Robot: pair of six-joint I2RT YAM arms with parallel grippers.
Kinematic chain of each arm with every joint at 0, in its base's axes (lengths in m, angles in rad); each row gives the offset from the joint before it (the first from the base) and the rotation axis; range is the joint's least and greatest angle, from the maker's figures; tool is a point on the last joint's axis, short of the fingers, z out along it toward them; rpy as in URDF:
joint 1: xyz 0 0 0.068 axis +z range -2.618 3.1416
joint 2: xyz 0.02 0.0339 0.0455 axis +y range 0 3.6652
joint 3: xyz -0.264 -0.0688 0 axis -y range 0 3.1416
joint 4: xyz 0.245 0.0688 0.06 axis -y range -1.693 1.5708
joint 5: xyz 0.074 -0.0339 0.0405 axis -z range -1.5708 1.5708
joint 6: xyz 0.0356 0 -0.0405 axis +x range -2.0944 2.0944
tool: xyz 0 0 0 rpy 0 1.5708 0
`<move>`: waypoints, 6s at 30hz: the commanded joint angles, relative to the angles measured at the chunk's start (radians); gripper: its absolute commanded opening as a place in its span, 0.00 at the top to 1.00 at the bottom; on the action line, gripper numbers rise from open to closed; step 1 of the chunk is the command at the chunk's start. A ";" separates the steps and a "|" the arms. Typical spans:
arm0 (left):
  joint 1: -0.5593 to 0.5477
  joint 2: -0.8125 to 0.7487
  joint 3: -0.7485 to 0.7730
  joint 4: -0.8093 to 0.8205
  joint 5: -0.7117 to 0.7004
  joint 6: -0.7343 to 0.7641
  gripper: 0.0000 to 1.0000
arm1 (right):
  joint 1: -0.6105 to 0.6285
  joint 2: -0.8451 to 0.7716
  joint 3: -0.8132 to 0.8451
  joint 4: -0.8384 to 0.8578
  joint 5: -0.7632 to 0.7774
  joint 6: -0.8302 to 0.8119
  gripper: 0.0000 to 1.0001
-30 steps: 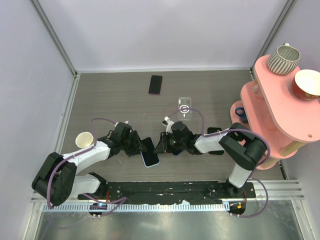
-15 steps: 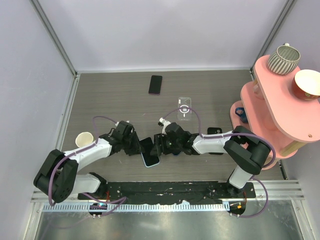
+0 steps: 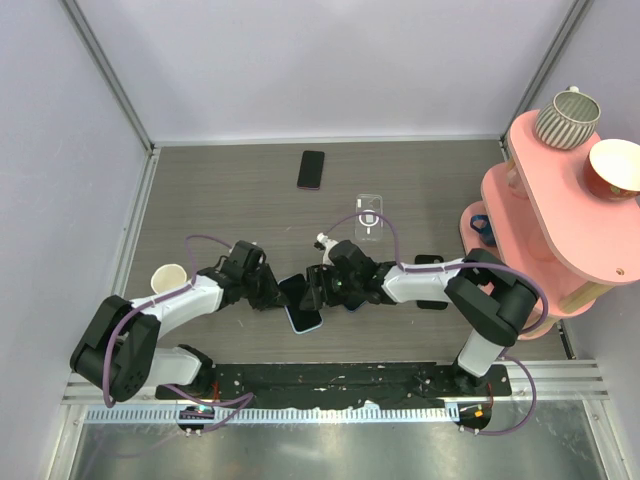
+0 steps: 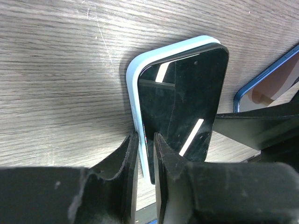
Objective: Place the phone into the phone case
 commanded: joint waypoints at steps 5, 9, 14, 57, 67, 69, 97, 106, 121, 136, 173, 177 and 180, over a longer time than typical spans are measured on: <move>-0.004 0.034 -0.047 0.139 0.102 -0.041 0.82 | 0.001 0.018 -0.007 0.208 -0.209 0.175 0.39; -0.004 0.020 -0.056 0.151 0.125 -0.049 0.83 | 0.001 0.021 -0.015 0.337 -0.276 0.285 0.40; -0.004 -0.015 -0.093 0.173 0.133 -0.073 0.83 | -0.005 0.026 -0.007 0.353 -0.245 0.314 0.40; -0.004 -0.089 0.003 0.007 0.105 -0.005 0.89 | -0.070 -0.094 -0.165 0.330 -0.118 0.262 0.99; -0.002 -0.162 0.317 -0.220 0.076 0.219 0.50 | -0.084 -0.281 -0.167 0.322 -0.159 0.193 0.99; -0.001 -0.201 0.341 -0.234 0.076 0.256 0.41 | -0.085 -0.338 -0.167 0.292 -0.165 0.158 0.99; 0.001 -0.455 0.037 0.590 0.550 -0.126 1.00 | -0.102 -0.606 -0.219 0.509 -0.398 0.268 0.71; 0.001 -0.435 0.065 0.607 0.533 -0.138 1.00 | -0.102 -0.657 -0.332 0.534 -0.470 0.281 0.45; 0.001 -0.420 0.068 0.573 0.528 -0.092 1.00 | -0.104 -0.726 -0.432 0.554 -0.374 0.288 0.99; 0.001 -0.406 0.043 0.627 0.584 -0.116 0.84 | -0.102 -0.760 -0.354 0.477 -0.337 0.264 0.99; 0.001 -0.512 -0.145 0.817 0.613 -0.225 1.00 | -0.266 -0.634 -0.023 0.219 -0.186 0.253 0.49; 0.001 -0.508 -0.144 0.815 0.616 -0.225 1.00 | -0.266 -0.585 0.019 0.204 -0.269 0.235 0.51; 0.001 -0.503 -0.141 0.814 0.613 -0.224 1.00 | -0.266 -0.583 0.008 0.202 -0.282 0.229 0.50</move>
